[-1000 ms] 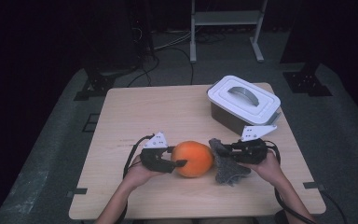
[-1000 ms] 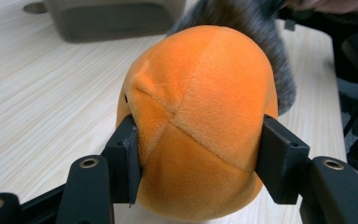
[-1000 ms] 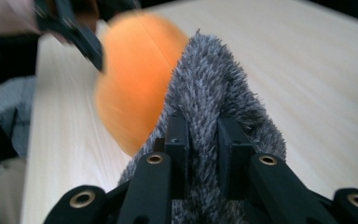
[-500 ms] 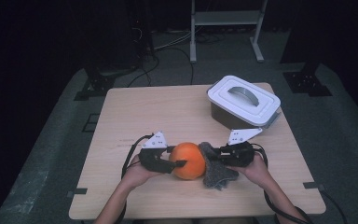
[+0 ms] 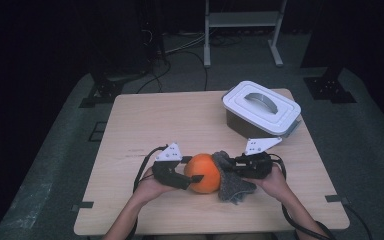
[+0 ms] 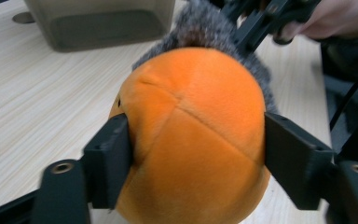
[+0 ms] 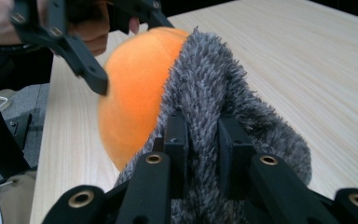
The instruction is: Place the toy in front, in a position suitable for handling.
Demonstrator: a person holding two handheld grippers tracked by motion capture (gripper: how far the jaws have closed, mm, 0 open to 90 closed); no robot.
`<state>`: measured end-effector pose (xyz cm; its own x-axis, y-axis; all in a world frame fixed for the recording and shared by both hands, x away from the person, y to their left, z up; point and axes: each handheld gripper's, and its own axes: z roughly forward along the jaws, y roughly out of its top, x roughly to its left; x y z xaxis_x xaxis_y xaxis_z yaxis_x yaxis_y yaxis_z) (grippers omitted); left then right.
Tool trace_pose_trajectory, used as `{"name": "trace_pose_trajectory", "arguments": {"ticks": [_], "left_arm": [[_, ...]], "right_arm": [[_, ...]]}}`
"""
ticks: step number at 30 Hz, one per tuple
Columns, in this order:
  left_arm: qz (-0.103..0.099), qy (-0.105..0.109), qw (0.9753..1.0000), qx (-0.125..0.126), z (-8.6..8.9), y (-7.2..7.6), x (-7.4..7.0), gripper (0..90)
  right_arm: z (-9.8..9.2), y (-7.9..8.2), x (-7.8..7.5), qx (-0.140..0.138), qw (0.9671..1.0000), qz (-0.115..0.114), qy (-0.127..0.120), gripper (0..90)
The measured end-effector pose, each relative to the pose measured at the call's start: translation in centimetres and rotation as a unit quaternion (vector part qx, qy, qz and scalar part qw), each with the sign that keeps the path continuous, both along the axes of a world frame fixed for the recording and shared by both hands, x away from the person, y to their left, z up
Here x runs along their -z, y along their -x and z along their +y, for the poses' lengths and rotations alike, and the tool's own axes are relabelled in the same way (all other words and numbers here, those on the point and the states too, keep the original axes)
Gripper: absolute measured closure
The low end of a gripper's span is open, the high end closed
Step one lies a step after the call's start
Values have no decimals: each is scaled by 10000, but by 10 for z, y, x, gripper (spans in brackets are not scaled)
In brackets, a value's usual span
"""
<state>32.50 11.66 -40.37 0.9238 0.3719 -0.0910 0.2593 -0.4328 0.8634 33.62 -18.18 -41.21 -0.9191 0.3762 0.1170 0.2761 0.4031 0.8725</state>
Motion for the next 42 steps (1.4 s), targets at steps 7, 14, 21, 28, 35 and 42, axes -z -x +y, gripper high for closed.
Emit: {"name": "trace_pose_trajectory", "arguments": {"ticks": [7, 14, 21, 28, 35, 42], "left_arm": [[-44, 131, 9999, 70, 0, -5, 9, 141], [179, 203, 9996, 126, 1, -10, 17, 242], [82, -108, 9998, -150, -2, -2, 5, 401], [-38, -306, 9995, -92, -13, 5, -1, 401], [-100, -247, 9996, 98, -14, 5, 5, 294], [-210, -142, 9994, 232, -16, 3, 8, 164]], "right_arm": [[-9, -4, 9, 6, 9999, 137, 1, 751], [-14, -9, 12, 89, 9997, 218, -60, 746], [-17, -6, -11, 95, 9990, 22, -443, 758], [0, 7, -28, -155, 9990, -282, -298, 756], [-4, 1, -13, -189, 9995, -86, -226, 757], [-10, 3, -10, -375, 9991, 1, -195, 754]]}}
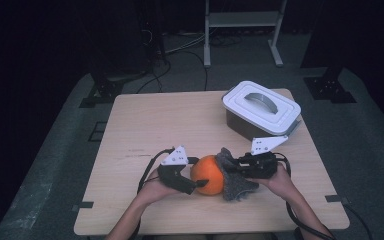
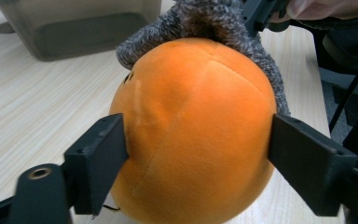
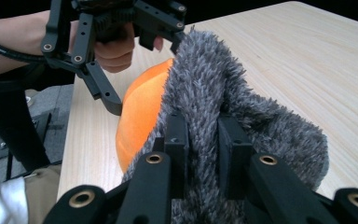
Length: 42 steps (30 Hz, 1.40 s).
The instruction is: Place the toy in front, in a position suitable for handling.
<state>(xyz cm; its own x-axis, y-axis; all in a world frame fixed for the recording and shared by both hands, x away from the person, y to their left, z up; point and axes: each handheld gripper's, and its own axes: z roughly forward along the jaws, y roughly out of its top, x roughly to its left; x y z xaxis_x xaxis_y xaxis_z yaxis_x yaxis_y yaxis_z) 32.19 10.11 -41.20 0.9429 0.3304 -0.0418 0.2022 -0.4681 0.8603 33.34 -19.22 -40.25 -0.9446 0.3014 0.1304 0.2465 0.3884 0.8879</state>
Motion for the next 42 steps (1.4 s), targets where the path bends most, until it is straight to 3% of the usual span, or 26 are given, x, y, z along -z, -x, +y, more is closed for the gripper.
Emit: {"name": "trace_pose_trajectory", "arguments": {"ticks": [4, 8, 12, 14, 17, 19, 22, 26, 27, 31, 34, 42], "left_arm": [[51, 94, 9999, 87, -1, -3, 4, 149], [67, 92, 9998, 184, 0, -2, 2, 260], [144, 129, 9989, 436, 1, 3, -1, 344], [110, 85, 9991, 402, 1, 4, -2, 343], [70, -6, 9999, 156, -4, 3, 0, 318], [62, -24, 10000, -6, -5, 2, 3, 245], [199, 16, 9998, -32, -6, 0, 7, 207], [60, -36, 10000, -8, -5, 2, 6, 360], [53, -14, 10000, -68, -5, 2, 6, 388], [-19, -12, 10000, -73, -8, 4, 5, 430], [-68, -58, 9999, -46, -9, 6, 5, 440], [4, 42, 10000, -87, -5, 5, 1, 464]], "right_arm": [[-2, 0, 1, -51, 10000, 15, 7, 754], [-3, -2, 1, 87, 9999, -20, 56, 754], [-7, -7, 3, 336, 9994, -54, 109, 754], [-9, -9, 4, 373, 9993, 21, 73, 754], [-7, -7, 3, 398, 9991, -14, 118, 755], [-6, -7, 2, 408, 9991, -55, 138, 755], [-5, -7, 2, 367, 9992, -68, 140, 755], [-4, -5, 0, 368, 9992, -66, 137, 757], [-3, -1, -7, 358, 9992, -161, 113, 762], [5, 9, -24, 156, 9992, -369, -83, 764], [15, 14, -25, 79, 9986, -511, 70, 764], [-3, 0, -15, 361, 9991, -191, 75, 764]]}}
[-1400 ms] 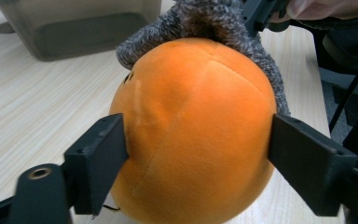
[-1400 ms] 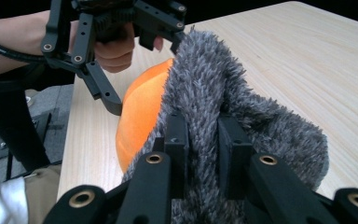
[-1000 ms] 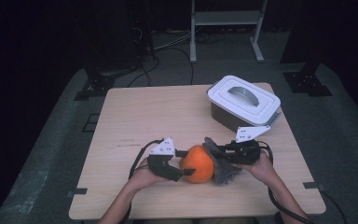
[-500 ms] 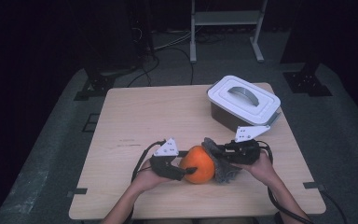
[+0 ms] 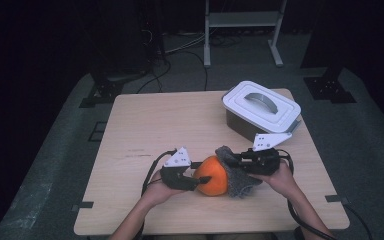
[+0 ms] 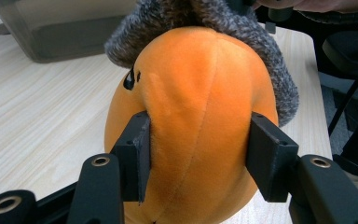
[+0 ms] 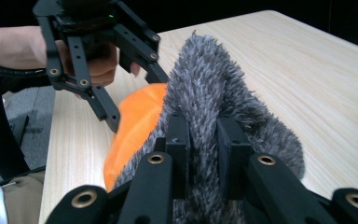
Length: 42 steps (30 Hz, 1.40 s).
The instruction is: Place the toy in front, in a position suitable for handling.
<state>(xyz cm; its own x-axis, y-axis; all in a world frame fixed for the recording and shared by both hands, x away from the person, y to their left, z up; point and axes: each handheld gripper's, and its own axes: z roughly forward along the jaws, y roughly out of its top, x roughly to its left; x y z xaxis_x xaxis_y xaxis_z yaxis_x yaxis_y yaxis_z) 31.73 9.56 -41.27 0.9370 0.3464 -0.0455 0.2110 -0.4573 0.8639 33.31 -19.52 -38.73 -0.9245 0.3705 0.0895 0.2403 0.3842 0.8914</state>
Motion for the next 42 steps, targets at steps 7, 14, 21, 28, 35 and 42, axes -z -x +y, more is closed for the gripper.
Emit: {"name": "trace_pose_trajectory", "arguments": {"ticks": [7, 14, 21, 28, 35, 42], "left_arm": [[-63, -32, 10000, -41, 2, 2, -4, 465], [-39, -1, 10000, 26, 4, 1, -3, 432], [7, 36, 9999, 124, 1, -6, 7, 178], [8, -114, 9998, 152, 0, -3, 9, 327], [-111, -328, 9994, -64, -4, 3, -4, 438], [-194, -356, 9991, -142, 2, 4, -11, 448]], "right_arm": [[12, 10, -12, -175, 9995, -254, 6, 764], [3, 1, 0, -19, 9999, -54, 84, 762], [2, -1, 6, -62, 9999, 20, 131, 759], [3, -1, 8, -83, 9999, 35, 124, 756], [12, 14, -14, -241, 9993, -260, -109, 766], [11, 8, -4, -87, 9997, -207, 136, 771]]}}
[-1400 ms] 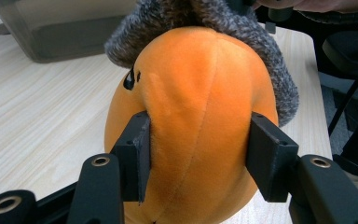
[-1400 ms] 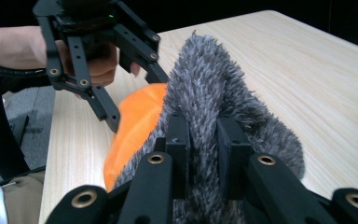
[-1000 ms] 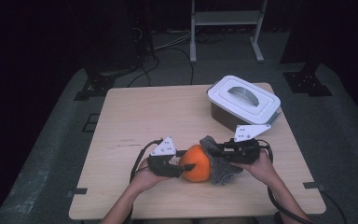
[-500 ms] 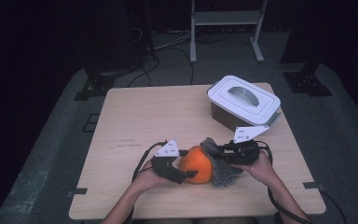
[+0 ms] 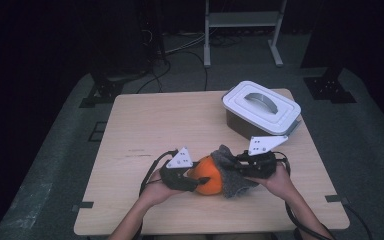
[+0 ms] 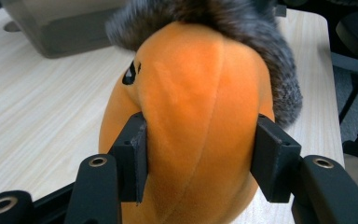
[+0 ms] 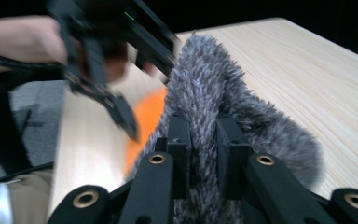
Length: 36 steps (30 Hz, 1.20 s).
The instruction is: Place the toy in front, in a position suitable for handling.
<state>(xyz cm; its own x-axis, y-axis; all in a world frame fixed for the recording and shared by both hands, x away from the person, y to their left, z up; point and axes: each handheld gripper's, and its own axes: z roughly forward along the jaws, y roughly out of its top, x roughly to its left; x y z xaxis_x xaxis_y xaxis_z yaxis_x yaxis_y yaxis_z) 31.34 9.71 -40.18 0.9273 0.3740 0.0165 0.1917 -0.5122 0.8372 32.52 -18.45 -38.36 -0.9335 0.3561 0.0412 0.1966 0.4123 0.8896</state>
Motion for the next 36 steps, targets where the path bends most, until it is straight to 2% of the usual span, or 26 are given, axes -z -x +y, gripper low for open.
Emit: {"name": "trace_pose_trajectory", "arguments": {"ticks": [3, 4, 7, 10, 14, 16, 18, 22, 24, 25, 26, 27, 28, 29, 31, 32, 34, 36], "left_arm": [[-72, -65, 9999, -88, 2, 0, -2, 448], [-72, -65, 9999, -88, 2, 0, -2, 449], [-136, -152, 9998, -73, -4, 2, -1, 448], [-172, -215, 9996, -62, -5, 4, -2, 448], [-191, -209, 9995, -129, -2, 3, -3, 448], [-210, -222, 9993, -204, -1, 3, -4, 447], [-229, -225, 9992, -229, -2, 3, -4, 447], [-382, -357, 9982, -300, -9, 7, -5, 447], [-453, -446, 9974, -346, -12, 10, -5, 446], [-476, -481, 9971, -357, -11, 10, -5, 446], [-476, -481, 9971, -357, -11, 10, -5, 443], [-442, -467, 9973, -362, -10, 10, -4, 436], [-402, -442, 9977, -332, -10, 9, -3, 429], [-357, -411, 9981, -305, -10, 8, -2, 404], [-343, -389, 9982, -293, -11, 8, -2, 349], [-235, -306, 9990, -239, -11, 6, 1, 312], [-207, -214, 9993, -232, -11, 6, 2, 309], [-142, -170, 9995, -223, -13, 6, 4, 314]], "right_arm": [[-5, -4, 6, 165, 9998, 89, 106, 771], [-4, -3, 5, 161, 9998, 72, 74, 770], [3, 3, -3, -14, 9999, -32, -112, 770], [13, 7, -6, -136, 9998, -147, -48, 770], [8, 1, 0, -62, 10000, -12, -50, 770], [2, -6, 9, 136, 9998, 121, 79, 769], [1, -6, 10, 161, 9997, 134, 97, 768], [9, 3, -4, -36, 9998, -43, -165, 767], [14, 4, -5, -57, 9999, -143, -43, 766], [13, 3, -3, -43, 9999, -103, -17, 766], [13, 3, -3, -43, 9999, -103, -17, 766], [9, -2, 6, 16, 10000, 30, 26, 767], [7, -4, 8, 23, 10000, 79, 9, 766], [4, -6, 11, 24, 9999, 170, 1, 766], [2, -7, 13, 31, 9998, 199, 39, 765], [-1, -8, 15, 50, 9996, 265, 89, 762], [-5, -10, 18, 72, 9993, 315, 177, 756], [-6, -10, 19, 97, 9992, 354, 165, 750]]}}
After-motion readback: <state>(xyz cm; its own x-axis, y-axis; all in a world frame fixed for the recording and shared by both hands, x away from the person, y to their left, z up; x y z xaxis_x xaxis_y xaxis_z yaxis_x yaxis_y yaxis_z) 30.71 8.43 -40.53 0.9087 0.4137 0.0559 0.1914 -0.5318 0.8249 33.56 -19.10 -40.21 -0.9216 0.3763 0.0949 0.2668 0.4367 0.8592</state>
